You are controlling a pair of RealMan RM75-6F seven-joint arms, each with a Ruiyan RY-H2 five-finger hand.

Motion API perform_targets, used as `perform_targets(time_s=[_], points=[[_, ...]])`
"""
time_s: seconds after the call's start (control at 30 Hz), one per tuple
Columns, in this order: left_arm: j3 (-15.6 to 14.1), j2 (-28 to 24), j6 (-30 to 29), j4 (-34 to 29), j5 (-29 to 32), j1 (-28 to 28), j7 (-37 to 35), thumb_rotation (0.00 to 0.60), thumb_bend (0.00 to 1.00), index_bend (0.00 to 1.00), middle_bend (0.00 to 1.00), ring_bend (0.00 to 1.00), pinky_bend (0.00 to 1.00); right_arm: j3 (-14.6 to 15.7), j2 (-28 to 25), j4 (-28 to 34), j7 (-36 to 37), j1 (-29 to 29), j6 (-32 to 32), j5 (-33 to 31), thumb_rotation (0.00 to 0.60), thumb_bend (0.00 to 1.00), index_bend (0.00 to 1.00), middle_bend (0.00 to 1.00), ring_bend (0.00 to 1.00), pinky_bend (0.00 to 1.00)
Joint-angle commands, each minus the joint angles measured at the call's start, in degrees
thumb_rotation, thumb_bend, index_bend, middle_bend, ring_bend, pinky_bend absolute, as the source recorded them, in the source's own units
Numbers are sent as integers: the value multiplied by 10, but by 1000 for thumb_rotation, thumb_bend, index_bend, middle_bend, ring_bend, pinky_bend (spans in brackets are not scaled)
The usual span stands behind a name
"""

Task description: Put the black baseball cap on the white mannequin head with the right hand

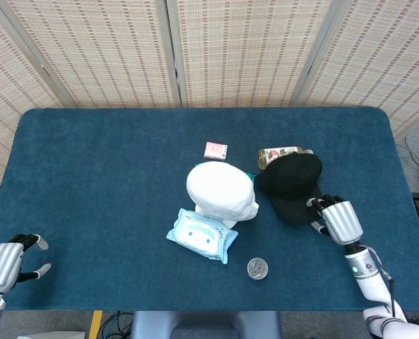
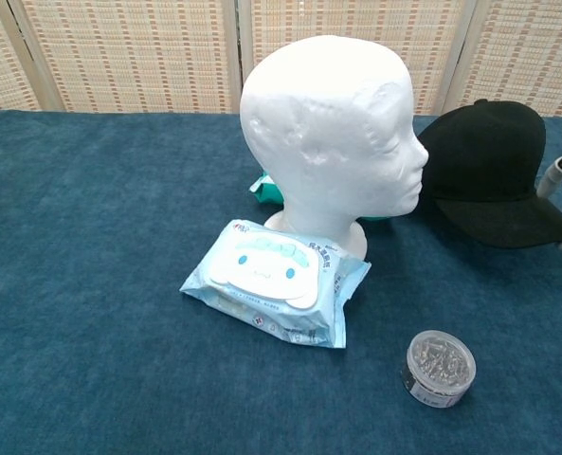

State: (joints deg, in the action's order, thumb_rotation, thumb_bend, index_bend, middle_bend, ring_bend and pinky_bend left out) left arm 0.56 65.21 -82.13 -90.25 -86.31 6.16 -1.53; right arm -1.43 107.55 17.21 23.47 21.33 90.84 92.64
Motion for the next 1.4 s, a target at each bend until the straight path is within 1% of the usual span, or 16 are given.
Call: perform_targets(time_s=[0.03, 0.1, 0.17, 0.23, 0.33, 0.4, 0.6, 0.67, 0.73, 0.8, 0.93, 1.4], points=[[0, 0, 0, 0, 0, 0, 0, 600, 130, 498, 509, 398, 678, -4, 2, -4, 4, 6, 15, 0, 600, 0, 455, 636, 442, 547], [0, 0, 0, 0, 0, 0, 0, 600, 130, 498, 508, 398, 678, -5, 2, -5, 5, 10, 19, -1, 600, 0, 455, 606, 413, 496], [0, 0, 0, 0, 0, 0, 0, 600, 130, 498, 509, 398, 678, -5, 2, -5, 5, 14, 21, -1, 600, 0, 455, 551, 368, 428], [0, 0, -1, 0, 0, 0, 0, 600, 130, 498, 509, 398, 678, -4, 1, -4, 3, 16, 18, -1, 600, 0, 455, 497, 329, 386], [0, -1, 0, 0, 0, 0, 0, 600, 130, 498, 509, 398, 678, -5, -2, 2, 5, 20, 12, -3, 600, 0, 455, 435, 282, 347], [0, -1, -1, 0, 0, -1, 0, 600, 130, 498, 509, 398, 678, -5, -3, 6, 6, 22, 11, -4, 600, 13, 455, 420, 269, 337], [-1, -1, 0, 0, 0, -1, 0, 600, 130, 498, 509, 398, 678, -5, -5, 14, 9, 26, 11, -5, 600, 232, 455, 414, 264, 325], [0, -1, -1, 1, -1, -1, -1, 600, 130, 498, 509, 398, 678, -6, -5, 16, 9, 27, 11, -6, 600, 273, 455, 414, 264, 324], [0, -1, -1, 0, -1, -1, -1, 600, 130, 498, 509, 398, 678, -7, -5, 17, 10, 28, 12, -7, 600, 341, 455, 414, 264, 323], [0, -1, -1, 0, -1, -1, -2, 600, 130, 498, 509, 398, 678, -8, -5, 17, 10, 29, 12, -8, 600, 378, 455, 414, 264, 323], [0, -1, -1, 0, 0, -1, -1, 600, 130, 498, 509, 398, 678, -9, -4, 18, 10, 29, 11, -11, 600, 402, 469, 415, 264, 323], [-1, 0, 2, 2, 1, 0, -1, 600, 130, 498, 509, 398, 678, -19, -4, 9, 1, 35, 36, -17, 600, 410, 612, 446, 265, 323]])
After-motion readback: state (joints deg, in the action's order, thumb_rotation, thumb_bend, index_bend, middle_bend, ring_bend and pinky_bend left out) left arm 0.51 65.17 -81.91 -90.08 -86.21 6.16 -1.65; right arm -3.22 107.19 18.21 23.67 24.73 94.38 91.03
